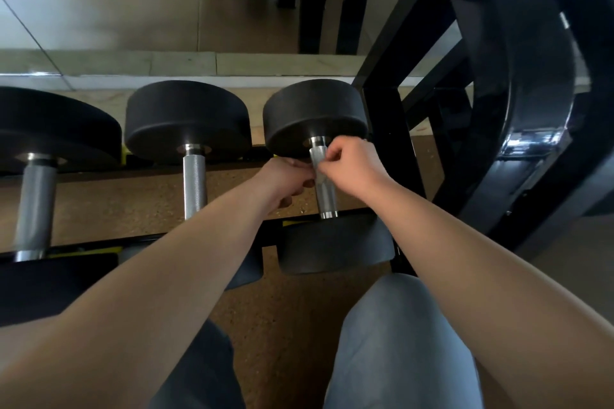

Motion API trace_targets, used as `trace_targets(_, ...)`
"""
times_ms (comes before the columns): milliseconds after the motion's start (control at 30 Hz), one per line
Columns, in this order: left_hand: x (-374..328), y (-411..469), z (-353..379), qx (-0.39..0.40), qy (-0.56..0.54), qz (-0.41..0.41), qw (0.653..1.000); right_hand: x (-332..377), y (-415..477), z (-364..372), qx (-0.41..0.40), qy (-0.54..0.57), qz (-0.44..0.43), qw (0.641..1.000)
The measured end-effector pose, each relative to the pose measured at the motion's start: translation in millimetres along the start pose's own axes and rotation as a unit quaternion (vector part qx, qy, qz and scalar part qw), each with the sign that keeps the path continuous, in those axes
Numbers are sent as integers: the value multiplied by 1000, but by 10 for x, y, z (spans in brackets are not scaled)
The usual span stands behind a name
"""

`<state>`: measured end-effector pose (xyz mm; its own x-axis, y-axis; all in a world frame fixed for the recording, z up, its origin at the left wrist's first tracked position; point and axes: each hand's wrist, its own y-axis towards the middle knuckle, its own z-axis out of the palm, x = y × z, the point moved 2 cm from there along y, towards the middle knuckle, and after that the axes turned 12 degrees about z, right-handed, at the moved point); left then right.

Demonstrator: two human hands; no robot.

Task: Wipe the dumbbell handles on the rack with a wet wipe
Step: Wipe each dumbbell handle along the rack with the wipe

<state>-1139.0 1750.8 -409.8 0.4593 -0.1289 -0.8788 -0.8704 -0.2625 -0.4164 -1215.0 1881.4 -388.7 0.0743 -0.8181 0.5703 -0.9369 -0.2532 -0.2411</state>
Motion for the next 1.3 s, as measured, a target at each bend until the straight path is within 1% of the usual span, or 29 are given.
trace_targets(67, 12, -12, -6, 0, -4, 1, 1000, -4, 54, 26, -53, 27, -9, 998)
trace_targets(100, 23, -20, -7, -1, -4, 3, 1000, -25, 76, 27, -56, 33, -2, 998)
trace_targets(133, 39, -24, -10, 1, -5, 7, 1000, -65, 98, 24, -40, 24, 13, 999)
trace_targets(200, 60, -38, -4, 8, -13, 19, 1000, -160, 90, 9, 33, -45, 44, 997)
trace_targets(267, 56, -56, 14, 14, -7, 33, 999, -251, 21, -37, 137, -110, 67, 982)
trace_targets(333, 49, -52, 27, 13, 16, 40, 999, -309, -60, -95, 212, -123, 80, 966)
trace_targets(400, 40, -56, 26, 11, 27, 47, 998, -318, -91, -130, 235, -92, 98, 963)
trace_targets(433, 36, -60, 25, 13, 27, 49, 998, -312, -79, -129, 227, -71, 101, 966)
trace_targets(467, 40, -57, 24, 14, 24, 50, 998, -304, -50, -116, 201, -50, 96, 974)
trace_targets(533, 49, -56, 20, 13, 16, 53, 998, -290, 20, -61, 123, 19, 84, 989)
trace_targets(600, 45, -65, 21, 9, 8, 51, 999, -280, 68, -22, 71, 111, 96, 987)
trace_targets(633, 48, -62, 25, 6, 5, 50, 999, -277, 75, -1, 65, 121, 100, 985)
trace_targets(667, 59, -52, 29, 5, 7, 48, 999, -276, 66, 12, 70, 102, 99, 987)
trace_targets(767, 75, -50, 55, -3, 18, 32, 999, -285, -34, -17, 126, -24, 87, 988)
trace_targets(800, 79, -44, 59, -9, 10, 22, 1000, -293, -74, -45, 147, -52, 82, 984)
trace_targets(833, 77, -44, 62, -17, -6, 10, 1000, -306, -103, -72, 165, -55, 78, 982)
trace_targets(867, 77, -46, 60, -24, -19, 5, 1000, -317, -121, -101, 173, -37, 70, 982)
trace_targets(933, 72, -46, 47, -28, -16, 28, 999, -299, -140, -163, 155, 52, 61, 985)
trace_targets(1000, 51, -92, 32, 5, -18, 68, 997, -252, -137, -182, 121, 134, 59, 982)
trace_targets(1067, 34, -168, 14, 33, -29, 94, 995, -209, -136, -148, 103, 169, 57, 979)
trace_targets(1100, 29, -194, 8, 30, -29, 99, 994, -189, -151, -119, 105, 176, 53, 977)
trace_targets(1167, 36, -193, -3, -1, -16, 106, 994, -180, -186, -58, 105, 174, 41, 978)
trace_targets(1233, 34, -155, -12, -58, -13, 110, 992, -204, -218, -33, 74, 154, 45, 984)
trace_targets(1300, 29, -82, -33, -123, -36, 99, 987, -227, -237, -48, 35, 138, 68, 987)
